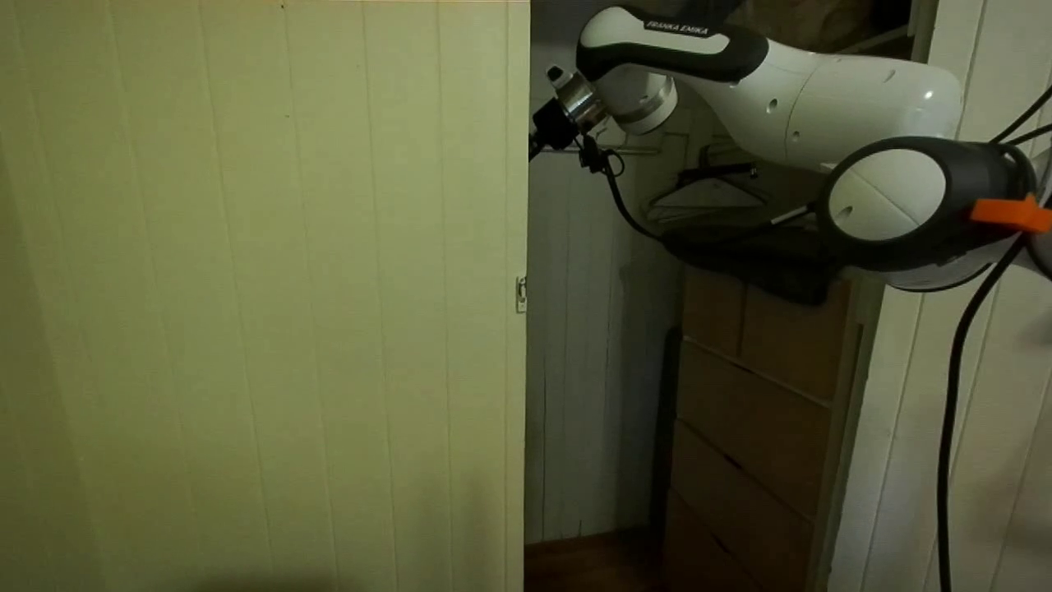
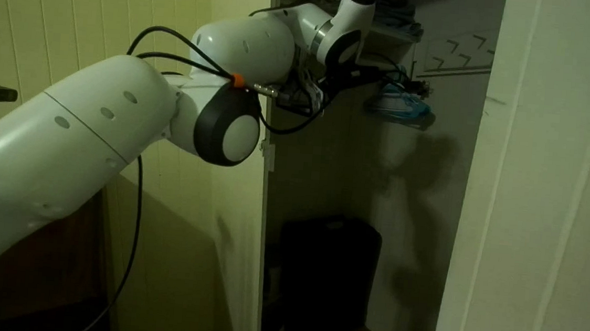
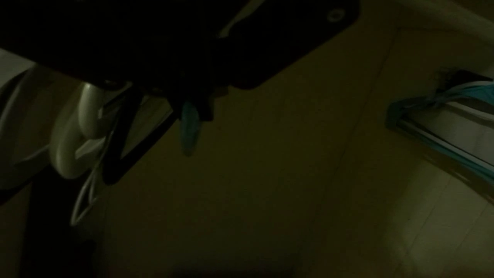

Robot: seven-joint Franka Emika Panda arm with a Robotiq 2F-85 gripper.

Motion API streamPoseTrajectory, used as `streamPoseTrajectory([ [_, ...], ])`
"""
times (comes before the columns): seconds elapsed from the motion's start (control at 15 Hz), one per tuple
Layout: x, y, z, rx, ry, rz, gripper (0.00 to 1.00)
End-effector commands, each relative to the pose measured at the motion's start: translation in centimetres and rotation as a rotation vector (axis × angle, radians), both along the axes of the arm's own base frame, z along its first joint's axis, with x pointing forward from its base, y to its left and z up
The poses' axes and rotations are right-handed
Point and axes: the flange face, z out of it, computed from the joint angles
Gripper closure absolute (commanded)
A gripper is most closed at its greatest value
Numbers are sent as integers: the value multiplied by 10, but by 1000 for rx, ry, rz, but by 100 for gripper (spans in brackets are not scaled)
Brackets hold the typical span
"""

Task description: Move one blue hanger to the right side of the rail.

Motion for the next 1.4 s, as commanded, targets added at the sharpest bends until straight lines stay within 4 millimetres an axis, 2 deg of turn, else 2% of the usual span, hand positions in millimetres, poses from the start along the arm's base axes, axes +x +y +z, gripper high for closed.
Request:
streamPoseTrajectory([
  [0.0,-4,4,-1,-67,17,11,98],
  [0.27,-5,6,1,-83,14,-6,98],
  [0.33,-5,7,1,-79,15,-9,68],
  [0.4,-5,6,2,-77,11,-5,67],
  [0.67,-8,5,12,-45,-35,42,41],
  [0.8,-13,3,19,-78,-42,68,27],
  [1.0,-27,-9,24,-231,23,88,6],
  [1.13,-38,-22,32,-312,68,87,0],
  [1.33,-58,-45,50,-437,118,68,0],
])
